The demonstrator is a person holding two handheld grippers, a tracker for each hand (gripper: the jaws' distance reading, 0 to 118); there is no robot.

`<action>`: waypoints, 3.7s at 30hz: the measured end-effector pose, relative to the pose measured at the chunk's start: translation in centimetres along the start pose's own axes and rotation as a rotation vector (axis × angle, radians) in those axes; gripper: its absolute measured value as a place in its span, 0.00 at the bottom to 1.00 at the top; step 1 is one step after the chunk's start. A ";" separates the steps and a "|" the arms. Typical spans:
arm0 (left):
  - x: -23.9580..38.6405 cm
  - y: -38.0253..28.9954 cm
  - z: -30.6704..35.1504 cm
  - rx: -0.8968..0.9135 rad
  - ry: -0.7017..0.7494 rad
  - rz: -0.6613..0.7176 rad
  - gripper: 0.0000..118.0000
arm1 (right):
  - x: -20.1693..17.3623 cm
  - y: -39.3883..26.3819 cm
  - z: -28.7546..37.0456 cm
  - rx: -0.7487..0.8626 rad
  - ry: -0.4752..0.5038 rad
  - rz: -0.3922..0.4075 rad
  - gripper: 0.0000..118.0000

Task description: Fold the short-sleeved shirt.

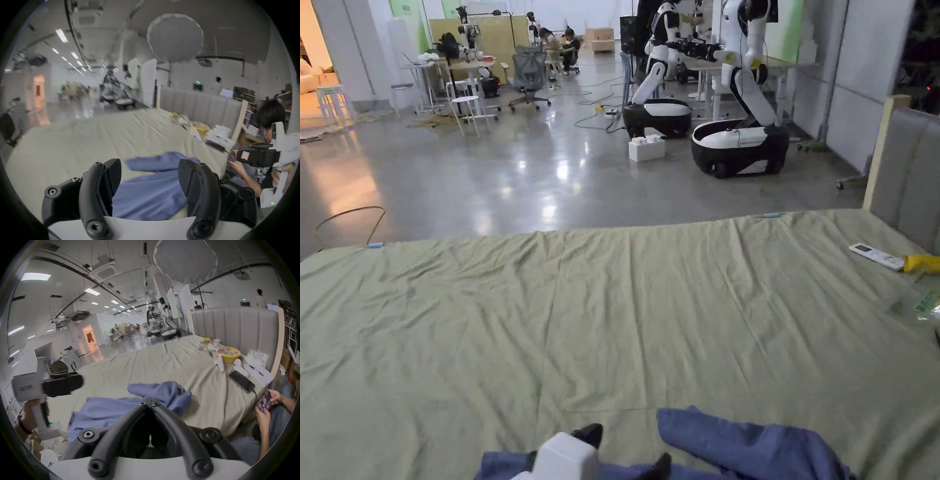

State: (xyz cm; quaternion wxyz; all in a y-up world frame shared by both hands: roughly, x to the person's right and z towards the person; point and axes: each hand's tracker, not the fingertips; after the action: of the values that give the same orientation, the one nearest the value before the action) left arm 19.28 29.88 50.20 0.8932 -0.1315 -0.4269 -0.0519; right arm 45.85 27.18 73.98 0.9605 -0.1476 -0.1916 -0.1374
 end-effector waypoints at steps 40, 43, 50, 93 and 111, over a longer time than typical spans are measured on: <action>-11.8 -2.8 5.2 -0.160 0.322 0.254 0.06 | -2.6 1.4 0.2 0.066 0.048 0.078 0.00; -15.4 -4.6 -1.2 -0.297 0.258 0.308 0.55 | -1.5 0.6 -1.2 0.010 0.029 0.071 0.00; -20.4 -9.1 -14.1 -0.493 0.307 0.305 0.63 | 0.2 -0.3 -3.0 -0.051 -0.024 0.026 0.00; -20.8 -11.9 -21.5 -0.805 0.241 0.311 0.04 | 13.3 0.4 -36.2 -0.714 -0.028 0.185 0.16; -18.4 7.4 1.6 -0.077 0.247 0.282 0.04 | 8.0 17.4 -17.7 -0.080 0.141 -0.021 0.03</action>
State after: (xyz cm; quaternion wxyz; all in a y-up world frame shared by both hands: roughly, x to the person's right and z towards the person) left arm 8.04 37.11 35.44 0.9315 -0.2166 -0.2891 0.0419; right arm 64.31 35.53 57.64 0.9634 -0.1740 -0.1193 -0.1652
